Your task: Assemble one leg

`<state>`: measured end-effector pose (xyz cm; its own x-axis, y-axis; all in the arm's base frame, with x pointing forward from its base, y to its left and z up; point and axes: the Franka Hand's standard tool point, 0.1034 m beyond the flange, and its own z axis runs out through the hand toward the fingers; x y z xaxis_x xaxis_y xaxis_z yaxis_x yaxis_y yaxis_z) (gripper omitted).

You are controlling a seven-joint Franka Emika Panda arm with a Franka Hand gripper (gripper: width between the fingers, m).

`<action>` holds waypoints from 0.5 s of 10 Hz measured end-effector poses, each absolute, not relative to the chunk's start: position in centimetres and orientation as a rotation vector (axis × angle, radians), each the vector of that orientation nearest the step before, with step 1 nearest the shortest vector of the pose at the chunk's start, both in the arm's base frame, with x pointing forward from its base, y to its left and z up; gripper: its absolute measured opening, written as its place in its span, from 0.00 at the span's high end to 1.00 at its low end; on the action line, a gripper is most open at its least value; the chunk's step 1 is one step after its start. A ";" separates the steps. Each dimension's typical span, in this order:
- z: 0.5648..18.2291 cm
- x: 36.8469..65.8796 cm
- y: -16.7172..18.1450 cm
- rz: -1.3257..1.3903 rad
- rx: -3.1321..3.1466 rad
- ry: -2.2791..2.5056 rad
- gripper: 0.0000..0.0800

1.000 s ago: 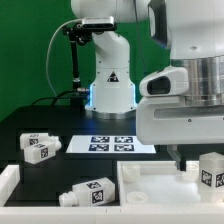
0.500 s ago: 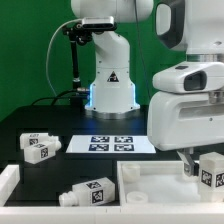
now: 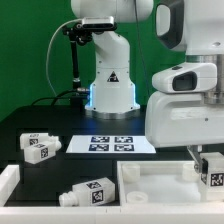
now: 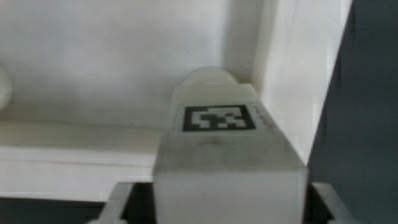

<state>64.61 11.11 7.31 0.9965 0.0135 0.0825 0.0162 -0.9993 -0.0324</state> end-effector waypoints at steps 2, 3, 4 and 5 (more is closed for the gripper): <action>7.3 64.7 10.8 -0.119 -3.071 0.340 0.64; 7.3 64.6 10.6 -0.100 -2.996 0.675 0.64; 7.3 64.5 10.6 -0.084 -2.920 0.952 0.64; 7.3 64.5 10.6 -0.065 -2.836 1.183 0.64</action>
Offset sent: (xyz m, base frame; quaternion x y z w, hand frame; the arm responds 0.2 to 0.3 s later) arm -0.0140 0.0014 -0.0061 -0.0070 -0.0133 0.4946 0.8690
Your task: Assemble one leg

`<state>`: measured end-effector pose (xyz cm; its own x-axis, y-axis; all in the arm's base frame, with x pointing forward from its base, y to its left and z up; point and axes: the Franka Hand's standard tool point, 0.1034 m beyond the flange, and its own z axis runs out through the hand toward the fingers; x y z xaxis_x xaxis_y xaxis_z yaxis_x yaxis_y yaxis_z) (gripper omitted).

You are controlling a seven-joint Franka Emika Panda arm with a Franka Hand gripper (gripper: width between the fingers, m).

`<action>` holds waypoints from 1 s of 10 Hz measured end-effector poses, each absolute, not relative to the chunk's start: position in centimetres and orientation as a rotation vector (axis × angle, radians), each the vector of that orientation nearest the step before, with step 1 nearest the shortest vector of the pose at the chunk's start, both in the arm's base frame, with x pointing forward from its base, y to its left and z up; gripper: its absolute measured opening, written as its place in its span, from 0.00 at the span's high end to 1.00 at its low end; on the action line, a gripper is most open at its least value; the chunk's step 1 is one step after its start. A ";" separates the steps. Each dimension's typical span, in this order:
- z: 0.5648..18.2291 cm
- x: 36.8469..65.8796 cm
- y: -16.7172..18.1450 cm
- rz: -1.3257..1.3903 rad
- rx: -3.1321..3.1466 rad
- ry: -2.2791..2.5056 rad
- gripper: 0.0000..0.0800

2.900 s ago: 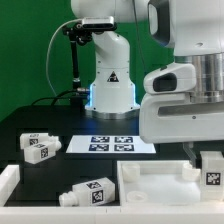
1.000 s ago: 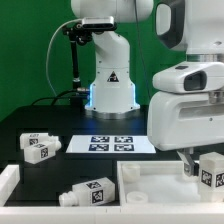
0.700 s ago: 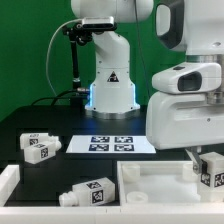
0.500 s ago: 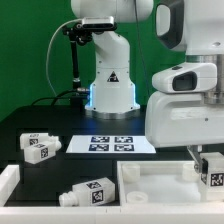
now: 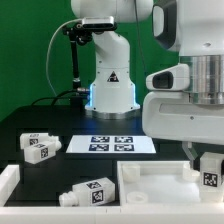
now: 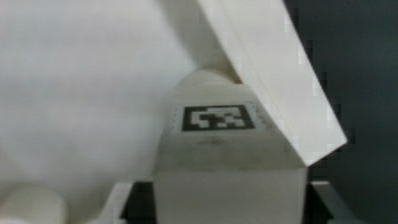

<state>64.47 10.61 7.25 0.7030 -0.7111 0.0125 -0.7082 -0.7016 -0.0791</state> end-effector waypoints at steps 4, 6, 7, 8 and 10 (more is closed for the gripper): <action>7.2 64.4 10.4 -0.032 -2.579 1.657 0.64; 7.2 64.3 10.3 -0.016 -2.485 1.784 0.64; 7.2 64.2 10.0 0.024 -2.312 1.971 0.64; 7.2 64.1 10.1 0.059 -2.157 2.114 0.64; 7.2 64.1 10.5 0.098 -1.876 2.343 0.64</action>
Offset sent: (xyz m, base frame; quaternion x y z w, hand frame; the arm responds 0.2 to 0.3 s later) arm 0.0000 0.0000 0.0000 0.0000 0.0000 0.1938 0.9810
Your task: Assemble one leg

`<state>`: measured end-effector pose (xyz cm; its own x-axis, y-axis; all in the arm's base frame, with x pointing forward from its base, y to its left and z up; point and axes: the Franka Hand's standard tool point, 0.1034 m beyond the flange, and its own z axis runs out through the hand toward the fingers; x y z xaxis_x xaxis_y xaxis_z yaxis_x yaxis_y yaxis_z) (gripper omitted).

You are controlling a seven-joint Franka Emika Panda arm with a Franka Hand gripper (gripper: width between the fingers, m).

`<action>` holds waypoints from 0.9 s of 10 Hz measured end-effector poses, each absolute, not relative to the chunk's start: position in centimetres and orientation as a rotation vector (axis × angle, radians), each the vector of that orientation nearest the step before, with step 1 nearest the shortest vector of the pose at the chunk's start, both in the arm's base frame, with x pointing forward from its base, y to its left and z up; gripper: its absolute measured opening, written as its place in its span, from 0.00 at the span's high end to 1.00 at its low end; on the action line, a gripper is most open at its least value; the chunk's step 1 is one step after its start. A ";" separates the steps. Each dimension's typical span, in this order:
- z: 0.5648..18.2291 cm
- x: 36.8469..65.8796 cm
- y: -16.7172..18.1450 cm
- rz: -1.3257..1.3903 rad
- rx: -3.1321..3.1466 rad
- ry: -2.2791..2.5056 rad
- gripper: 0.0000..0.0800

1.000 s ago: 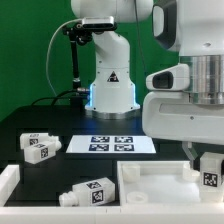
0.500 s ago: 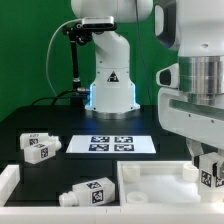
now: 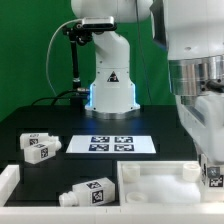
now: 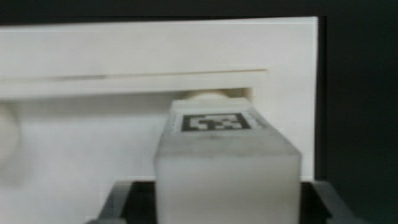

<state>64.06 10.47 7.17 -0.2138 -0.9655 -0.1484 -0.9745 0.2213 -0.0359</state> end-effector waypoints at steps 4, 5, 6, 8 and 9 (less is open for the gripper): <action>7.2 64.0 10.5 0.097 -1.757 2.442 0.64; 7.2 64.0 10.5 0.097 -1.761 2.440 0.63; 7.2 64.0 10.5 0.097 -1.765 2.437 0.63; 7.8 64.3 10.6 0.093 -1.801 2.402 0.23; 10.1 64.9 10.7 0.076 -1.834 2.343 0.23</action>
Offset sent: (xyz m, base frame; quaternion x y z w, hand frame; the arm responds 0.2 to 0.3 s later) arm 0.0000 0.0000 0.0000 0.0000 0.0000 0.0650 0.9979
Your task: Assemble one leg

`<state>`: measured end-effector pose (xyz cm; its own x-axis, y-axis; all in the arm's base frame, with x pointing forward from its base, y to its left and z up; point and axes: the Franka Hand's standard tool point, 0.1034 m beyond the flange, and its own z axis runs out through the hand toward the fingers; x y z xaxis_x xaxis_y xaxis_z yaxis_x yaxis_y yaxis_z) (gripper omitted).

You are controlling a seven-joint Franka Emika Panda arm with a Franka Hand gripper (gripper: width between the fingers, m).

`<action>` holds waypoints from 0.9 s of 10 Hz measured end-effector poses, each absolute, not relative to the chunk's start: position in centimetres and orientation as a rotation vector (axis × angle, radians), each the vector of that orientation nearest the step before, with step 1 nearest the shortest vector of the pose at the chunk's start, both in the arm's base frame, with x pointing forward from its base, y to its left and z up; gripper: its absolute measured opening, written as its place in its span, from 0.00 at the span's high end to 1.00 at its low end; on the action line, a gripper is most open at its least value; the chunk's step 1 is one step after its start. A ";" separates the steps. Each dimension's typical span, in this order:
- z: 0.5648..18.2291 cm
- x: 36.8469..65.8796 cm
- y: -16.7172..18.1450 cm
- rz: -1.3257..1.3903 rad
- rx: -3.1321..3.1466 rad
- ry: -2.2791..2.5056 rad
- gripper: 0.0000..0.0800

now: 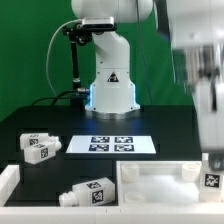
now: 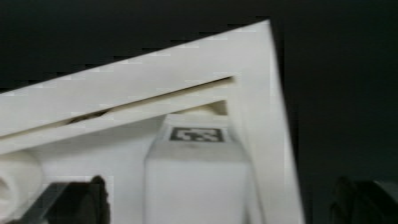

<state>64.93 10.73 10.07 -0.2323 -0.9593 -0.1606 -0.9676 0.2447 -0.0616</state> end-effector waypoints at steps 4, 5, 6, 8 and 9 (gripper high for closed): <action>15.2 66.5 9.7 0.020 -1.856 2.234 0.19; 15.1 66.5 9.8 0.021 -1.860 2.233 0.19; 15.1 66.5 9.8 0.021 -1.861 2.231 0.19; 15.1 66.5 9.9 0.021 -1.864 2.230 0.19; 15.1 66.5 9.9 0.021 -1.865 2.229 0.19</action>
Offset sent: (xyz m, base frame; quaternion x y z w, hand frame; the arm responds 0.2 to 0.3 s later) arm 0.0000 0.0000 0.0000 0.0000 0.0000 0.0000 1.0000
